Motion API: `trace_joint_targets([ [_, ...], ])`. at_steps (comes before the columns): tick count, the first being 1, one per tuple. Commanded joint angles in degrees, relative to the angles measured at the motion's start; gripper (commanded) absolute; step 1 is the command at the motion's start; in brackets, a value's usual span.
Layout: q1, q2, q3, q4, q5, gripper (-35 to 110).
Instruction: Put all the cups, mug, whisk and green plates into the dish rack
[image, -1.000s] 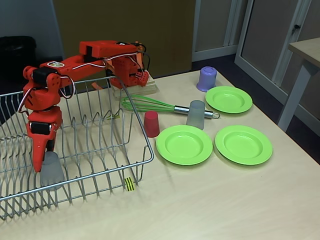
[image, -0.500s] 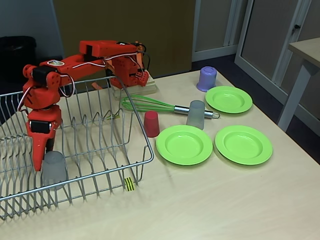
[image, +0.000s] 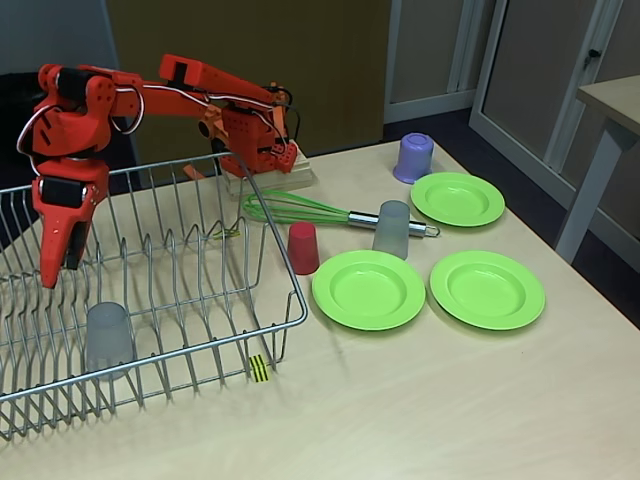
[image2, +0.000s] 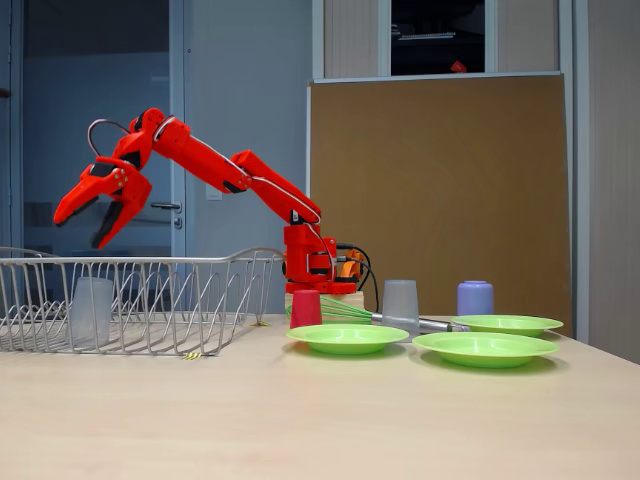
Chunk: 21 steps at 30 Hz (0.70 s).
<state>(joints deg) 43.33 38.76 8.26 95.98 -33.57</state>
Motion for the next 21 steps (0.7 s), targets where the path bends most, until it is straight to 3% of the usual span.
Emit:
trace_joint_targets([
  [1, -3.43, 8.61, 2.99, 2.99, -0.26, 29],
  [11, -22.76, 29.97, 30.15, 2.81, 9.05, 27],
  [21, -41.31, 49.48, 61.88, -8.44, 31.29, 22],
])
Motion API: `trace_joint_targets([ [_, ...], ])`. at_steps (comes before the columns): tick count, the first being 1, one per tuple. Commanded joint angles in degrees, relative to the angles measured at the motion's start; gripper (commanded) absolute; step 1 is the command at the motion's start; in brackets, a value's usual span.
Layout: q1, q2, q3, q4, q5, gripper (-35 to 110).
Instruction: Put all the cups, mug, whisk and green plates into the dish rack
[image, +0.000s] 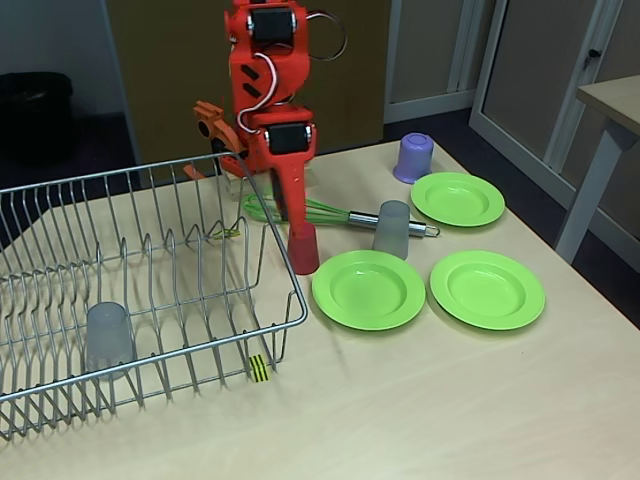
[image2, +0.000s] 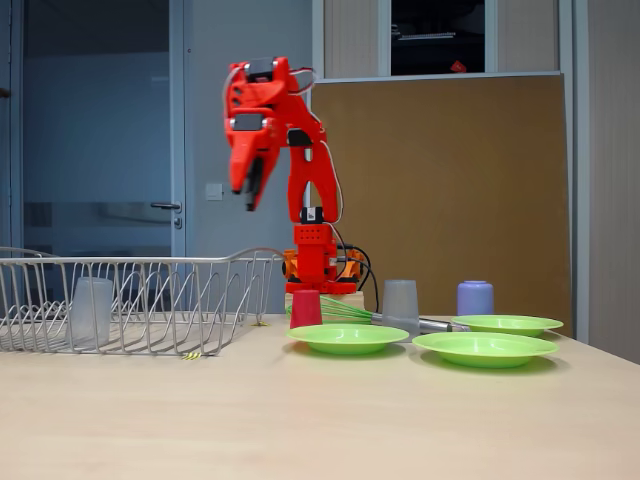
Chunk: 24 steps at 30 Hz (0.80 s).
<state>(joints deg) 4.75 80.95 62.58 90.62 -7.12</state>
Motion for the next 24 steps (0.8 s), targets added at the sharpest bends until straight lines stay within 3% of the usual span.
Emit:
trace_joint_targets([
  [1, -4.31, 9.32, 10.63, -4.48, 6.68, 22],
  [8, -15.73, 21.62, 29.53, -12.3, 25.14, 13],
  [15, -30.85, 32.26, 46.67, -20.21, 45.35, 35],
  [24, -44.03, 29.97, 54.05, -29.97, 68.64, 38],
])
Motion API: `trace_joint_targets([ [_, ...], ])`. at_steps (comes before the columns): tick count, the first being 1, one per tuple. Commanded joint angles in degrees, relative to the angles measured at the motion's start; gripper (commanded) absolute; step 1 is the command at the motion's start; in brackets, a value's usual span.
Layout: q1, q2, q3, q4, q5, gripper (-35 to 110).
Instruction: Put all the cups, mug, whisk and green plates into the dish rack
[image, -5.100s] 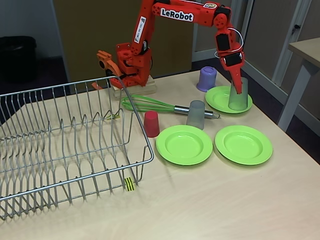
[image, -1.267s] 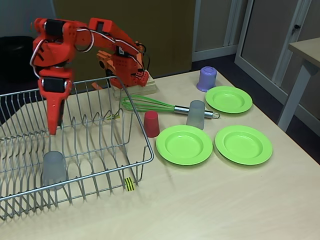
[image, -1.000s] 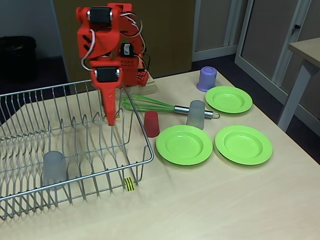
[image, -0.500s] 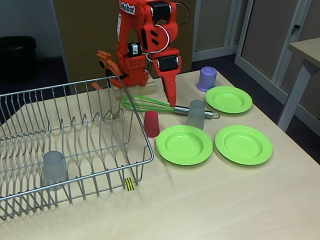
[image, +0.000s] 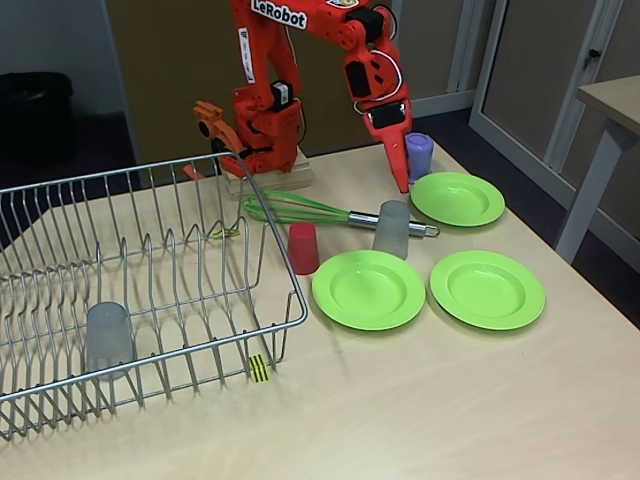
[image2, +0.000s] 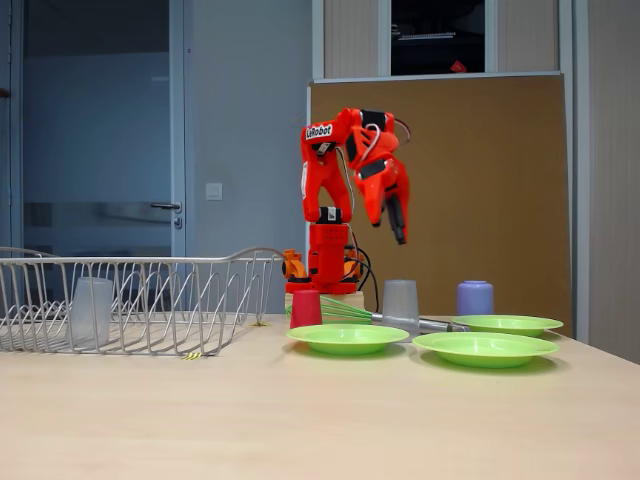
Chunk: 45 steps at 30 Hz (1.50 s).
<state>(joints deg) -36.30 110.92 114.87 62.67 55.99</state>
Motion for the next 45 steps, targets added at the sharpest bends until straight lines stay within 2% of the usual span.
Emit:
trace_joint_targets([
  [1, -3.69, -0.44, 2.64, -3.08, 6.86, 38],
  [7, -7.29, -3.08, 6.5, -8.26, 13.89, 40],
  [13, -8.61, -4.48, 11.34, -14.06, 16.88, 41],
  [31, -4.57, -8.44, 17.49, -23.47, 12.66, 38],
  [45, -3.43, -10.55, 16.35, -24.61, 10.99, 19],
])
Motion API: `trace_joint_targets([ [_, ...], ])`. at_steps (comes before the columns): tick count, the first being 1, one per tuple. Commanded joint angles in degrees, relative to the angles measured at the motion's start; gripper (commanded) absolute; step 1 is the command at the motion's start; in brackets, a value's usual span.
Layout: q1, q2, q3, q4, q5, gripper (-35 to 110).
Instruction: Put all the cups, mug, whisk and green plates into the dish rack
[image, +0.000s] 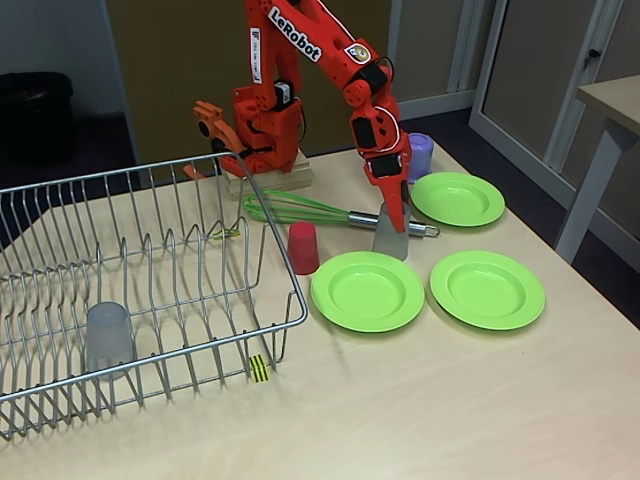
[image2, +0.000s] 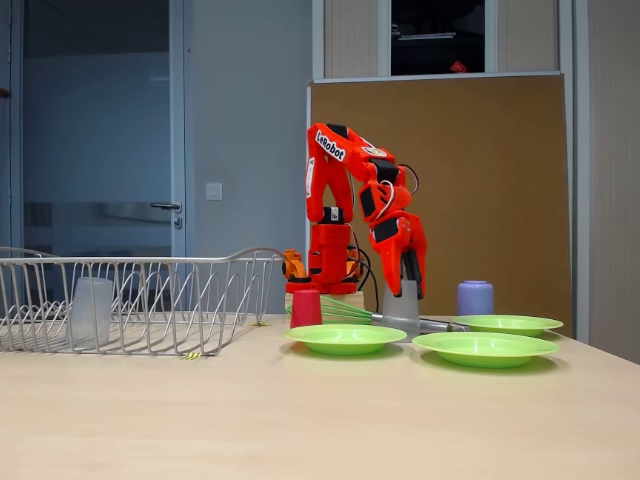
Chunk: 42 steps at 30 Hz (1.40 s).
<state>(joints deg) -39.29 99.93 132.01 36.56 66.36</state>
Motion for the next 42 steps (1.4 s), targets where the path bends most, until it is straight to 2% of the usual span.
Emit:
trace_joint_targets([
  [1, -0.53, 0.53, -0.97, 1.76, 0.62, 18],
  [10, -1.14, 1.85, -3.25, 5.62, -0.53, 15],
  [17, -1.67, 1.49, -3.16, 4.13, -1.14, 32],
  [22, -1.85, 1.58, -3.16, 4.22, 0.44, 36],
  [35, -1.41, 3.16, 0.0, 3.25, 1.58, 34],
  [42, -0.62, 3.6, 1.32, 2.64, 0.44, 24],
])
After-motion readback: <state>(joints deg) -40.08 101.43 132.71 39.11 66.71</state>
